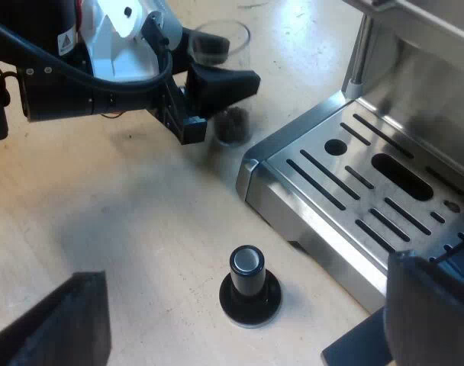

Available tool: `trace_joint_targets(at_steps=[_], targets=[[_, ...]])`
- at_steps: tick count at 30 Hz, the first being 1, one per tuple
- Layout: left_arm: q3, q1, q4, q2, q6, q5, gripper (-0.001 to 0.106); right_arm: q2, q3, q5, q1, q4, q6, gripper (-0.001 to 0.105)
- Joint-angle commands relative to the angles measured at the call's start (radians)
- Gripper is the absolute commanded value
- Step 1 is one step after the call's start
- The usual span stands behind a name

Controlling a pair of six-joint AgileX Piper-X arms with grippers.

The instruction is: Pour the beans into the coffee machine

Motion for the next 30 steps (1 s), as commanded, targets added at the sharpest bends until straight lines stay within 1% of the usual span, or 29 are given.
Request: trace_joint_targets(at_steps=[1,4,6,9,11,13,14,16,17,20,21,23,25,26,29,30], targets=[[-0.007,0.002,-0.023,-0.006,-0.013,0.009,0.026,-0.003,-0.004,0.008,0.0,-0.008,-0.002,0.078],[-0.007,0.002,-0.023,-0.006,-0.013,0.018,0.01,-0.003,-0.004,0.014,0.0,-0.008,-0.002,0.078],[-0.002,0.002,-0.024,-0.011,-0.013,0.02,0.006,-0.003,-0.004,0.014,0.0,-0.008,-0.002,0.078],[0.025,0.002,-0.013,-0.045,-0.013,0.02,0.006,-0.003,-0.004,0.014,0.0,-0.008,-0.002,0.078],[0.028,0.002,-0.013,-0.051,-0.013,0.02,0.006,-0.003,-0.004,0.014,0.0,-0.008,-0.002,0.078],[0.054,0.002,-0.008,-0.088,-0.013,0.02,0.006,-0.005,-0.004,0.014,0.0,-0.008,-0.002,0.078],[0.073,0.002,0.001,-0.126,-0.013,0.02,0.006,-0.007,-0.004,0.014,0.0,-0.008,-0.002,0.078],[0.106,0.002,0.061,-0.198,-0.013,0.02,0.006,-0.015,-0.004,0.014,0.0,-0.008,0.004,0.078],[0.11,0.002,0.075,-0.214,-0.013,0.02,0.006,-0.018,-0.004,0.014,0.0,-0.008,0.009,0.078],[0.118,0.002,0.164,-0.275,-0.013,0.02,0.006,-0.048,-0.004,0.014,0.0,-0.008,0.033,0.078],[0.118,0.002,0.22,-0.306,-0.013,0.02,0.006,-0.064,-0.004,0.014,0.0,-0.008,0.039,0.078],[0.118,0.002,0.288,-0.346,-0.013,0.02,0.006,-0.088,-0.004,0.028,0.0,-0.006,0.042,0.078],[0.118,0.002,0.391,-0.426,-0.013,0.02,0.006,-0.125,-0.004,0.064,0.0,-0.003,0.042,0.078],[0.118,0.002,0.415,-0.458,-0.013,0.017,0.006,-0.135,-0.004,0.071,0.0,-0.004,0.042,0.078],[0.118,0.002,0.53,-0.567,-0.013,0.011,0.006,-0.179,-0.004,0.11,0.0,0.0,0.042,0.078],[0.112,0.002,0.582,-0.62,-0.013,0.011,0.006,-0.196,-0.004,0.119,0.0,0.0,0.042,0.078]])
